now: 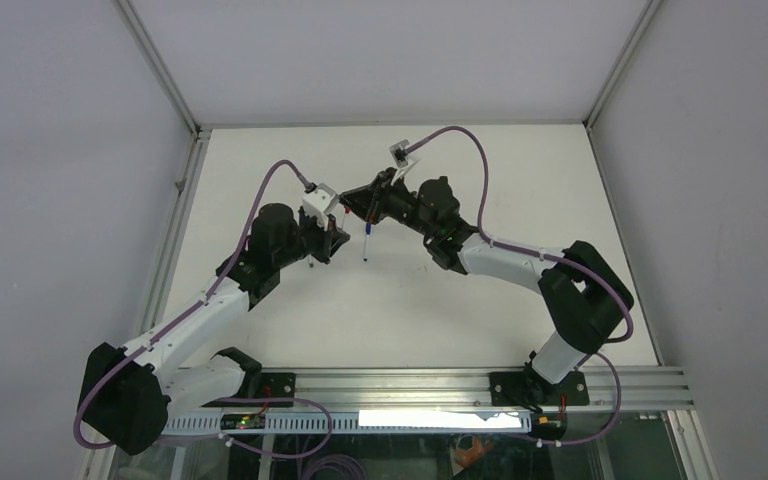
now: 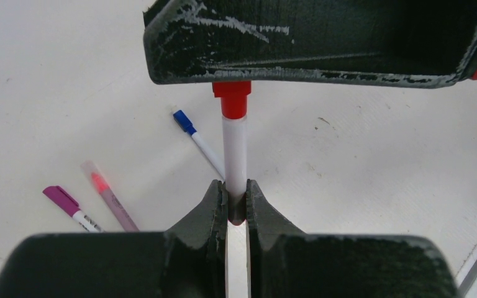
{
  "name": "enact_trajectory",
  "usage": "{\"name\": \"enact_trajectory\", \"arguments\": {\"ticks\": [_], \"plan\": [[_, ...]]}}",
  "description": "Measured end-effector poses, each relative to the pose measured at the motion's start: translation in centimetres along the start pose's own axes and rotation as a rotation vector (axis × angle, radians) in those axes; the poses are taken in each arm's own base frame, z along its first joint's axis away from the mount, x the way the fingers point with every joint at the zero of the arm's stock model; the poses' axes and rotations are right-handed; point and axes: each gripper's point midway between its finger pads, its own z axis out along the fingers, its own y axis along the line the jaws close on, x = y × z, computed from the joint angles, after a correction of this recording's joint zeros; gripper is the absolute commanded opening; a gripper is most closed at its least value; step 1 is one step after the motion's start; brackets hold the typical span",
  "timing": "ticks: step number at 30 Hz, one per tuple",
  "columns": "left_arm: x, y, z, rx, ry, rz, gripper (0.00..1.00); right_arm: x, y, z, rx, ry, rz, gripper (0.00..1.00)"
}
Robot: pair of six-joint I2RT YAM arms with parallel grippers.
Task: Insert the pens into the pen caps
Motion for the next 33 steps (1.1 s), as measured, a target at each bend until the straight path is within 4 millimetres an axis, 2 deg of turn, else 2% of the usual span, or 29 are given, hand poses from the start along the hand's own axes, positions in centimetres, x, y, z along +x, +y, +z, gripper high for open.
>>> {"name": "enact_trajectory", "arguments": {"ticks": [21, 24, 27, 29, 30, 31, 33], "plan": [[0.2, 1.1, -0.1, -0.049, 0.008, 0.030, 0.00, 0.4, -0.2, 0.7, 0.022, 0.062, -0.014, 0.00], [0.0, 1.0, -0.1, -0.048, 0.003, 0.032, 0.00, -0.4, 0.1, 0.1, 0.042, 0.051, -0.022, 0.00], [-1.3, 0.5, 0.0, -0.031, -0.049, 0.040, 0.00, -2.1, 0.5, -1.0, 0.070, 0.025, -0.037, 0.00], [-2.7, 0.1, 0.0, -0.016, -0.102, 0.046, 0.00, -3.6, 0.9, -1.6, 0.083, 0.004, -0.054, 0.18], [-3.4, -0.1, 0.0, -0.008, -0.129, 0.046, 0.00, -4.3, 1.0, -1.7, 0.089, 0.000, -0.063, 0.33], [-4.1, -0.2, 0.0, -0.005, -0.157, 0.041, 0.00, -5.1, 1.3, -1.6, 0.090, 0.000, -0.075, 0.40], [-5.4, 0.2, -0.1, -0.026, -0.205, 0.027, 0.00, -5.2, 1.5, -1.6, 0.083, 0.035, -0.088, 0.76]]}}
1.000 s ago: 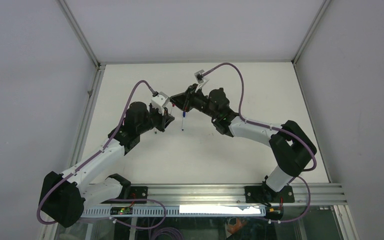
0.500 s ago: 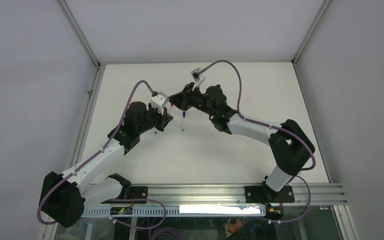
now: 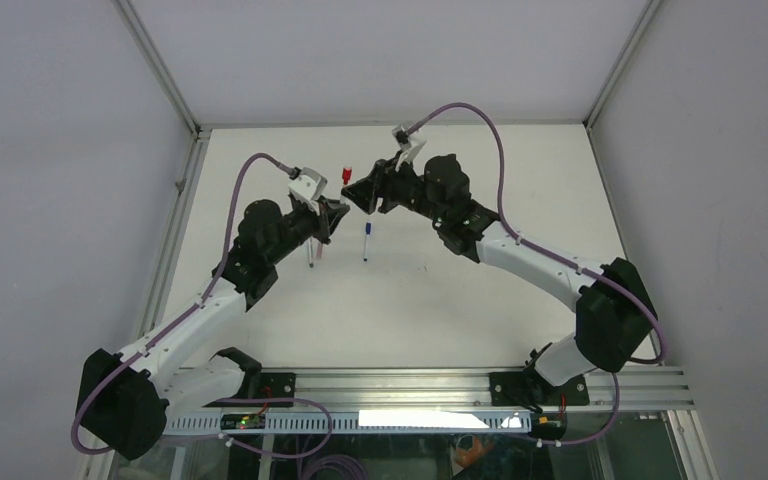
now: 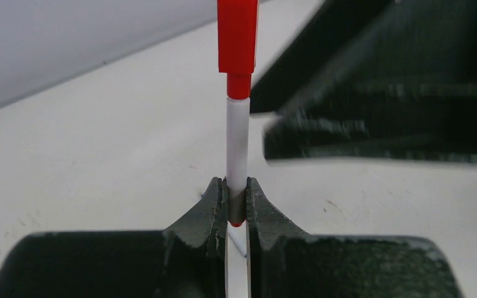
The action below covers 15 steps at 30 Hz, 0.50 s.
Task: Insert the pens into the pen caps
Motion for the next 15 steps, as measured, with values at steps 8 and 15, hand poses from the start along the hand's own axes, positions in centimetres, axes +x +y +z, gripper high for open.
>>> {"name": "enact_trajectory", "arguments": {"ticks": [8, 15], "plan": [[0.2, 1.1, 0.0, -0.055, -0.053, -0.127, 0.00, 1.6, -4.6, -3.9, 0.177, 0.058, -0.060, 0.99], [12.0, 1.5, -1.5, -0.172, 0.306, -0.333, 0.00, -13.1, -0.9, -17.2, 0.334, -0.441, -0.235, 0.99]]}}
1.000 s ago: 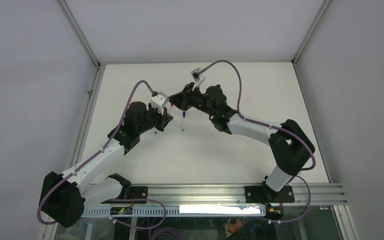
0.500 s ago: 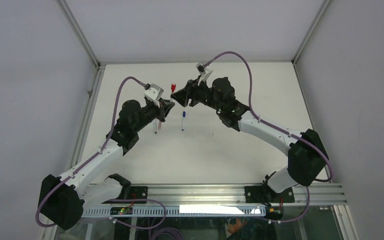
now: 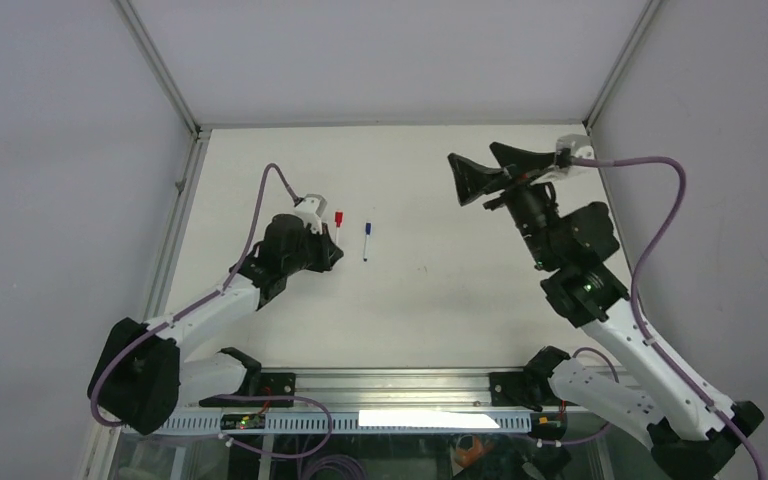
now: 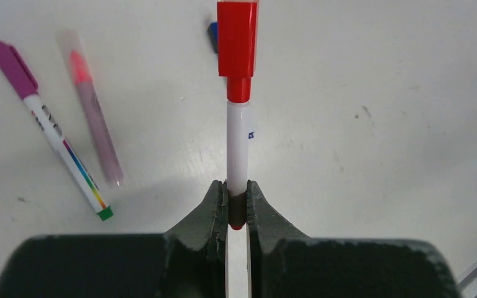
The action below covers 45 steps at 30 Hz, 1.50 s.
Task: Insert the pens into the pen caps
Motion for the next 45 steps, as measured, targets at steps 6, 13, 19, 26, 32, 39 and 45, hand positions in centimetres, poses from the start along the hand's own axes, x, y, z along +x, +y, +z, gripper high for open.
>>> {"name": "enact_trajectory", "arguments": {"ticks": [6, 13, 19, 26, 32, 39, 45], "plan": [[3.4, 1.5, 3.2, -0.125, 0.263, -0.092, 0.00, 1.9, -2.1, -1.5, 0.097, 0.049, 0.018, 0.99], [4.8, 2.6, 4.7, -0.222, 0.395, -0.120, 0.06, 14.0, -5.8, -3.9, 0.226, 0.459, -0.041, 0.99], [5.1, 3.5, 4.5, -0.282, 0.429, -0.115, 0.17, 14.3, -6.0, -4.6, 0.234, 0.488, -0.049, 0.99], [6.2, 4.2, 4.2, -0.323, 0.470, -0.111, 0.26, 16.0, -6.6, -4.8, 0.261, 0.570, -0.065, 0.99], [5.9, 4.6, 4.0, -0.343, 0.462, -0.100, 0.31, 17.6, -7.0, -4.8, 0.284, 0.625, -0.066, 0.99], [0.1, 3.3, 2.4, -0.290, 0.256, -0.045, 0.99, 18.9, -7.5, -4.4, 0.333, 0.652, -0.021, 0.99], [-7.8, 0.4, -3.4, -0.150, -0.134, -0.022, 0.99, 21.1, -8.6, -4.3, 0.392, 0.700, 0.002, 0.99]]}}
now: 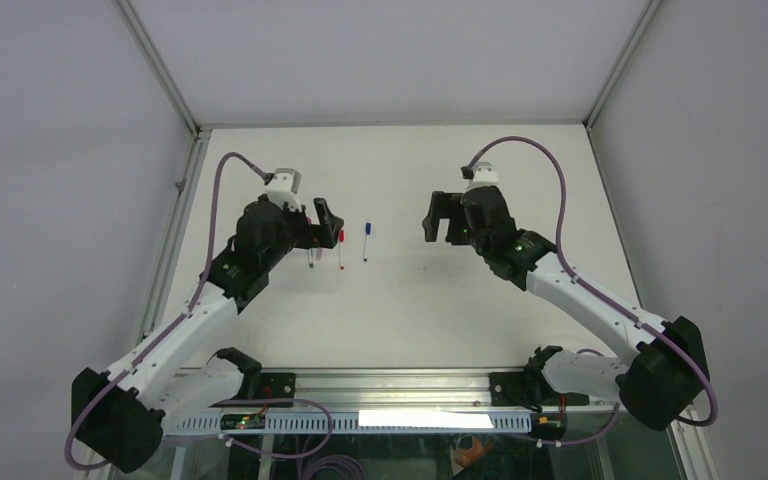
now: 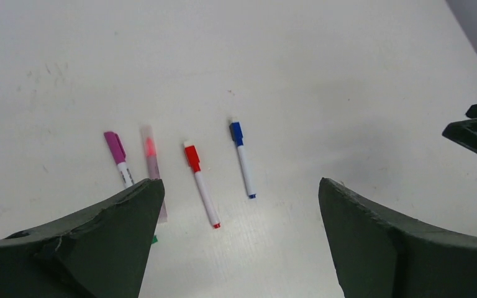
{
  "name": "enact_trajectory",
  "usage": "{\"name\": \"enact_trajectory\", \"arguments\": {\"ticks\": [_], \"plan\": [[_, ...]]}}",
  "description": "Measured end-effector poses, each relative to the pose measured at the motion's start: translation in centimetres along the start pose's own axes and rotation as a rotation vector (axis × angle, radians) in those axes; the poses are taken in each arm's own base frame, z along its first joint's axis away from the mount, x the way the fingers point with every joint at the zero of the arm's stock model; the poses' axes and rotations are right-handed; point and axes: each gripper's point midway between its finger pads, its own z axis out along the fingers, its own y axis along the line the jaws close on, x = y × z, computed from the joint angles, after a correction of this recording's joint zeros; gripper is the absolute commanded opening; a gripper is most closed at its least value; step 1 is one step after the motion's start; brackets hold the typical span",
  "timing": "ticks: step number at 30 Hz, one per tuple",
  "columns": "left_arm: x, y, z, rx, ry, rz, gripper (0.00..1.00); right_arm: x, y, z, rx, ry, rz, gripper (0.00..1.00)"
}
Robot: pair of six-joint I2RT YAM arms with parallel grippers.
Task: Insert the pens into the pen caps
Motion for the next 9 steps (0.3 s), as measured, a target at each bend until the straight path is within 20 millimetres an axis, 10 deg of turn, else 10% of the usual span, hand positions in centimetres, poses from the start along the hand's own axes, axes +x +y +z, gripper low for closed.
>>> {"name": "enact_trajectory", "arguments": {"ticks": [9], "plan": [[-2.0, 0.3, -2.4, 0.021, -0.133, 0.043, 0.99, -0.8, 0.2, 0.2, -0.008, -0.029, 0.019, 0.99]]}}
